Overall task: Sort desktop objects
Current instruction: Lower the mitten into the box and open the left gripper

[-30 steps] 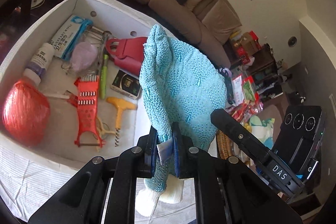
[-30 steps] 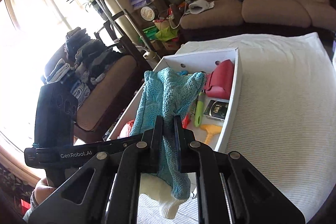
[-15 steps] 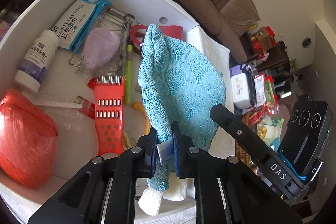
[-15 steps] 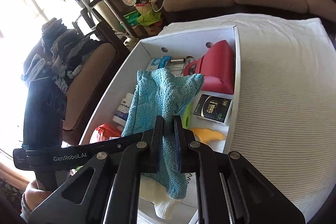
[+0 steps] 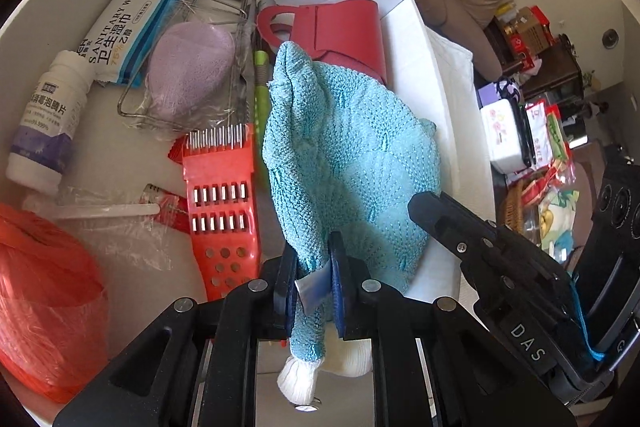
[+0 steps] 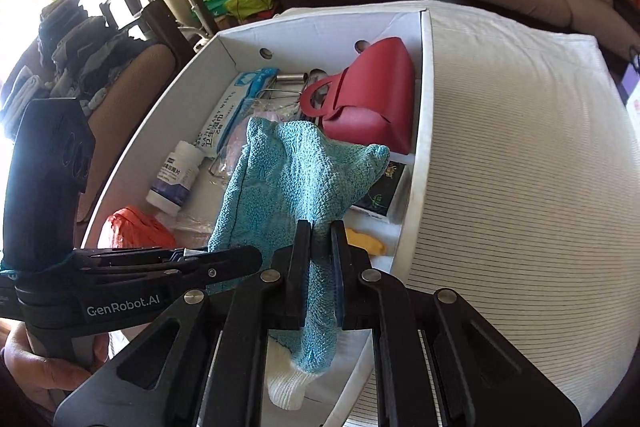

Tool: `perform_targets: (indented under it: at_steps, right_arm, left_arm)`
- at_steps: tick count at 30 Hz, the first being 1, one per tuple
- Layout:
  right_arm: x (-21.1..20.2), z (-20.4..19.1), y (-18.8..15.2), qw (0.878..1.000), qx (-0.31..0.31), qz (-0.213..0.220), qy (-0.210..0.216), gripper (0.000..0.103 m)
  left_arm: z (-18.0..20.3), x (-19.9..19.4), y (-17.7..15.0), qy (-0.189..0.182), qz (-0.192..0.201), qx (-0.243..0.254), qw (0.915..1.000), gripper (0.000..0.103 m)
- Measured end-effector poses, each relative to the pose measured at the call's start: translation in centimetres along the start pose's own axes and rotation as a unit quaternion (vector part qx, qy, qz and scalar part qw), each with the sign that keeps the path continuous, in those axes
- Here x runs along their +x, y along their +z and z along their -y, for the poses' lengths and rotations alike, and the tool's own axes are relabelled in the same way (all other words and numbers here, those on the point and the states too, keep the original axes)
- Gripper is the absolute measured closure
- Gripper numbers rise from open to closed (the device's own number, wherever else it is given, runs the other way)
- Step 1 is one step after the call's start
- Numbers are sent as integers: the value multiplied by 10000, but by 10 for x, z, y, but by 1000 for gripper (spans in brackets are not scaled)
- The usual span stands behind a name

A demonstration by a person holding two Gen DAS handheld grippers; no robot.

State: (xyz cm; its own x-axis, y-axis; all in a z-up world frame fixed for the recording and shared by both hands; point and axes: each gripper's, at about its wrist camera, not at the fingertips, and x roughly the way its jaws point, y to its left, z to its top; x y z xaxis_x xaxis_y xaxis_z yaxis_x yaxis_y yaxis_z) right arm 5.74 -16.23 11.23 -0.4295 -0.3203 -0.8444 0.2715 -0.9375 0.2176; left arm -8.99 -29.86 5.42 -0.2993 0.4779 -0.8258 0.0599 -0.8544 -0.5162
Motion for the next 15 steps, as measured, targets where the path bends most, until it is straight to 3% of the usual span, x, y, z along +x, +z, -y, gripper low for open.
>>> perform_targets:
  at_steps: [6,8,10,15]
  right_arm:
    - [9,-2,3,9983,-299,-186,-454,94]
    - [12,-1,2,9980,-310,-231,-504,94]
    - [13,-2,1,9975,-344,-274,-548,94]
    - [7,-6,1,9970,-367,-204,-651,90]
  left_arm:
    - [-1,4,-2,346,-53,120,9993,87]
    - [-1,0,-2,439,-6,147,9989,81]
    - [-5,-5,-1,432,42,49,9990,55]
    - [-10,-25,-2,241,204,-143,9994,47]
